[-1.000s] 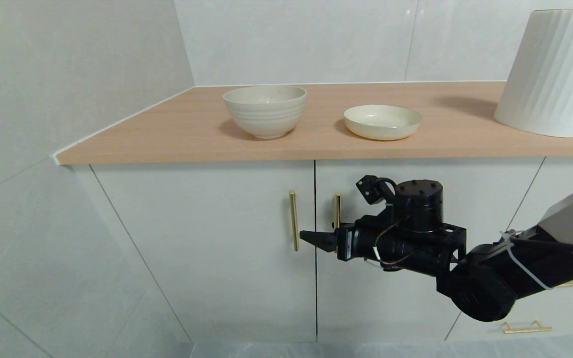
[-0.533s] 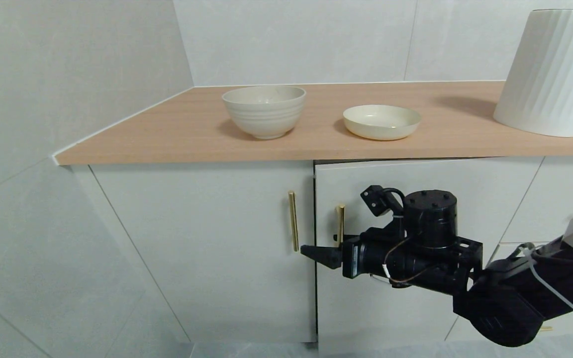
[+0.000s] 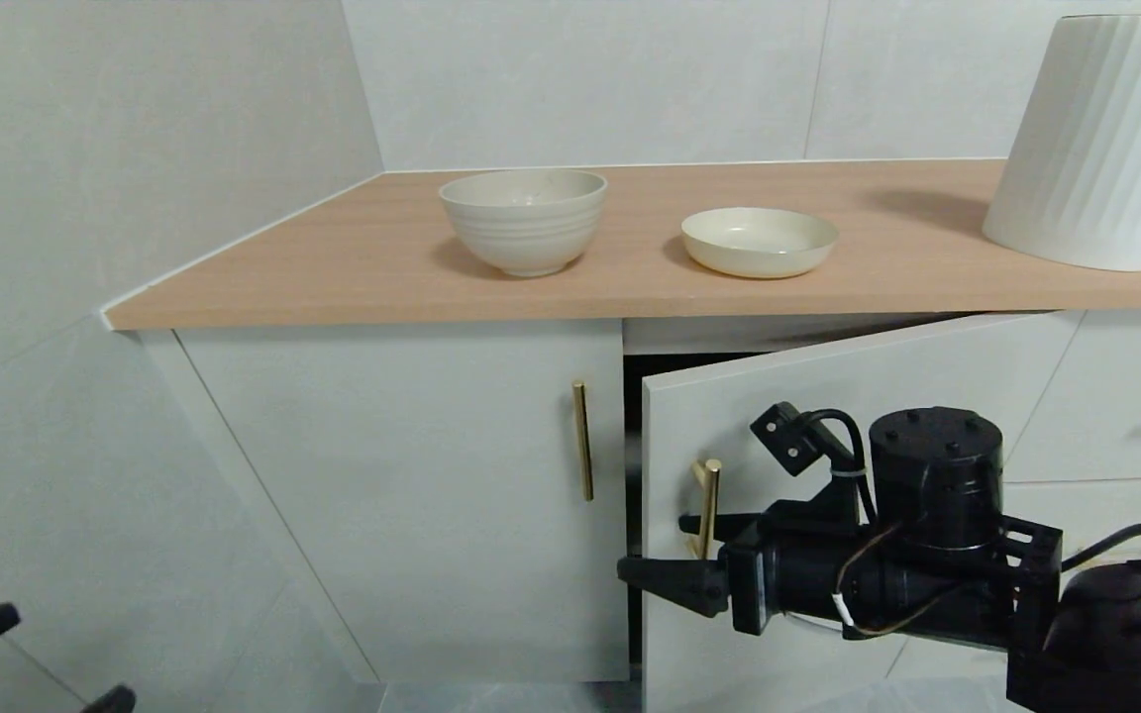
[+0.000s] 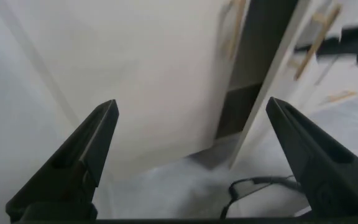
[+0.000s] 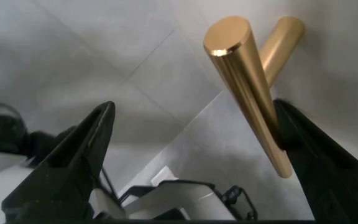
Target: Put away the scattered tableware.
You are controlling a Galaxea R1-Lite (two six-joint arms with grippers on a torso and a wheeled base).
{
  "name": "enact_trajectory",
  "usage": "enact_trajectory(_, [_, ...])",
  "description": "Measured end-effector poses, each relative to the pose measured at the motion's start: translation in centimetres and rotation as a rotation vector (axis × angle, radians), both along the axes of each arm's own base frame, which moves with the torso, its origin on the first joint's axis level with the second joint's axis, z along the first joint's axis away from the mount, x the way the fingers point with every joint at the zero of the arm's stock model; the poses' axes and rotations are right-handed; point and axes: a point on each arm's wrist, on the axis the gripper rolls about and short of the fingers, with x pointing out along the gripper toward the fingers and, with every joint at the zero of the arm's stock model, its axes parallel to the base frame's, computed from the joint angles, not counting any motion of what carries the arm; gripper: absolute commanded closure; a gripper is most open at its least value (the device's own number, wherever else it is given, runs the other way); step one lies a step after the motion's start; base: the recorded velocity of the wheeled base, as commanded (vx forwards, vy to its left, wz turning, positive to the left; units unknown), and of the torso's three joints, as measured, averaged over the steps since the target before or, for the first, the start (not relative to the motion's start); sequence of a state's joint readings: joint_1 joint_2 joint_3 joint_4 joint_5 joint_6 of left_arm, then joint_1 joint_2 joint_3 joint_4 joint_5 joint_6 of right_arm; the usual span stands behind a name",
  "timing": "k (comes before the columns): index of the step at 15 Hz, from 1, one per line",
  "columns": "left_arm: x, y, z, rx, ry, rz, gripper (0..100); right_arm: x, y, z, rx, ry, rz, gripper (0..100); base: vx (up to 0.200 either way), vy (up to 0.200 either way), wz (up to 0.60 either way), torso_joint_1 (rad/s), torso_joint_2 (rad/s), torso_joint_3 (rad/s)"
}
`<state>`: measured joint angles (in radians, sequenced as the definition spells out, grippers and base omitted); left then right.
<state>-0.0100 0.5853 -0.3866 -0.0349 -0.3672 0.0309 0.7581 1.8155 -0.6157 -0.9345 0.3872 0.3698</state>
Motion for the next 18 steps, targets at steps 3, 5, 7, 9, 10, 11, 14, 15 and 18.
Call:
enact_trajectory(3, [4.5,-0.9,1.2,-0.009,0.066,-0.149,100,-0.9,-0.7,-0.1,-0.006,0.005,0.011,0,0.0,0.0,0.0,0.0,0.0,0.0])
enact_trajectory(5, [6.6,-2.0,1.0,-0.006,0.118,-0.236,100,-1.2,-0.9,-0.1,-0.009,0.008,0.011,0,0.0,0.0,0.0,0.0,0.0,0.0])
enact_trajectory(7, [8.4,-3.1,0.9,0.0,0.147,-0.3,100,-1.3,-1.1,-0.2,-0.01,0.011,0.011,0,0.0,0.0,0.0,0.0,0.0,0.0])
enact_trajectory(9, [10.4,-4.5,0.6,0.003,0.162,-0.354,100,-1.4,-1.2,-0.4,-0.015,0.019,0.011,0,0.0,0.0,0.0,0.0,0.0,0.0])
enact_trajectory(10, [11.5,-5.3,0.4,0.001,0.171,-0.379,100,-1.5,-1.2,-0.4,-0.015,0.02,0.011,0,0.0,0.0,0.0,0.0,0.0,0.0])
enact_trajectory(11, [12.9,-6.4,0.0,-0.008,0.178,-0.409,100,-1.5,-1.3,-0.5,-0.016,0.023,0.011,0,0.0,0.0,0.0,0.0,0.0,0.0])
enact_trajectory(14, [16.4,-10.6,-1.3,-0.077,0.182,-0.507,100,-1.7,-1.4,-0.6,-0.021,0.027,0.01,0,0.0,0.0,0.0,0.0,0.0,0.0])
enact_trajectory(15, [17.3,-11.8,-2.0,-0.09,0.201,-0.53,100,-1.7,-1.5,-0.6,-0.023,0.028,0.008,0,0.0,0.0,0.0,0.0,0.0,0.0])
enact_trajectory(18, [20.2,-14.8,-4.6,-0.09,0.268,-0.568,100,-1.8,-1.7,-0.7,-0.027,0.029,0.007,0,0.0,0.0,0.0,0.0,0.0,0.0])
